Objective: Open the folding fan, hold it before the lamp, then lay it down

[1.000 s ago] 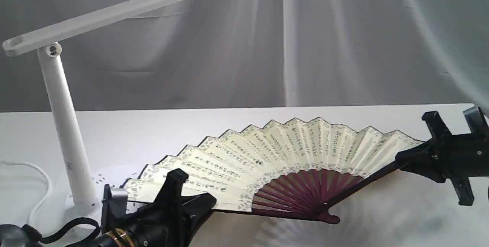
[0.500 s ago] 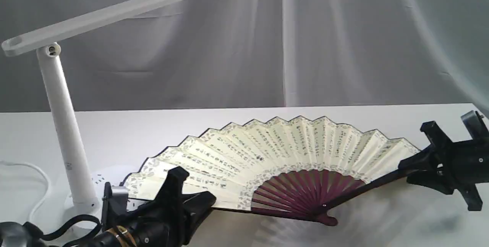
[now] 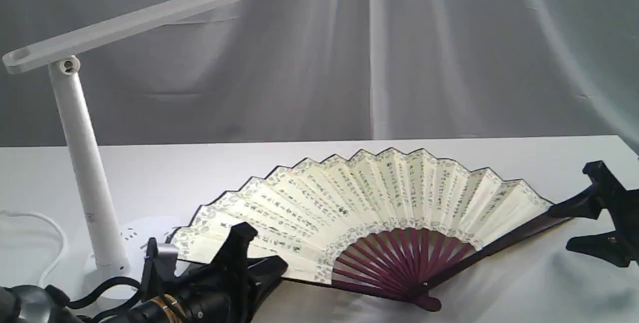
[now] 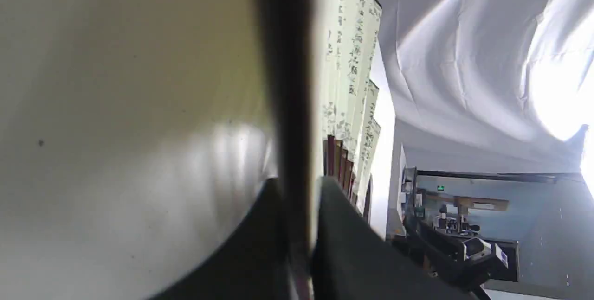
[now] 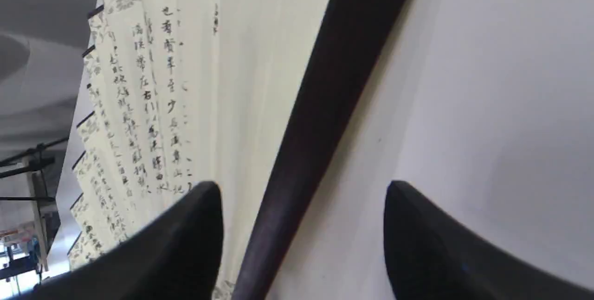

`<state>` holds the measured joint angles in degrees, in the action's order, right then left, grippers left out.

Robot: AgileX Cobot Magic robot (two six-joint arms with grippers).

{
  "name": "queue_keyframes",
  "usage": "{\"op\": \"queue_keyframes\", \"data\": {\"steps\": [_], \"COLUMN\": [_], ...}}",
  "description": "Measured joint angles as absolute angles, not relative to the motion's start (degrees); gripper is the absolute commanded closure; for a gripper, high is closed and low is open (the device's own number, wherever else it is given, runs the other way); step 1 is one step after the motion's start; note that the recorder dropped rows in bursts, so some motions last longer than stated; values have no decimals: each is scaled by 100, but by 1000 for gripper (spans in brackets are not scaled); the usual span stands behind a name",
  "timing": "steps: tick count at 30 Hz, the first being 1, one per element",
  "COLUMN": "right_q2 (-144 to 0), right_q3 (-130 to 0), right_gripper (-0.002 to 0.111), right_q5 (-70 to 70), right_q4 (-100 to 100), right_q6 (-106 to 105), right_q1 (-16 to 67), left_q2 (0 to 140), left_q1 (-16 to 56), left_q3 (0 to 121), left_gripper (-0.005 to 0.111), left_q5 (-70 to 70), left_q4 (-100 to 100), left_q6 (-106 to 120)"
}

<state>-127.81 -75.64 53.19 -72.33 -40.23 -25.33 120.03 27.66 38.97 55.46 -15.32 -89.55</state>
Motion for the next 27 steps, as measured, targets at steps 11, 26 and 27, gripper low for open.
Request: {"op": "queue_keyframes", "data": {"steps": [11,26,27], "right_q2": [-12344,-12114,-12114], "right_q3": [-7564,-7564,-7564], "right_gripper": [56,56,56], "right_q5": [5862,5908,5908], "right_q4": [-7783,-7761,-7761], "right_q6": [-4764,-5030,-5034], "right_q1": [-2545,-2497,-2497], "left_q2": [12003,12021,12021], "left_q1": [2766,2766,2766], "left_q3": [4261,4513,4513], "left_gripper": [106,70,66], "left_q5": [5200,4259,4271], "left_q4": [-2130,-2954,-2983], "left_q6": [-9166,-9496,-9496]}}
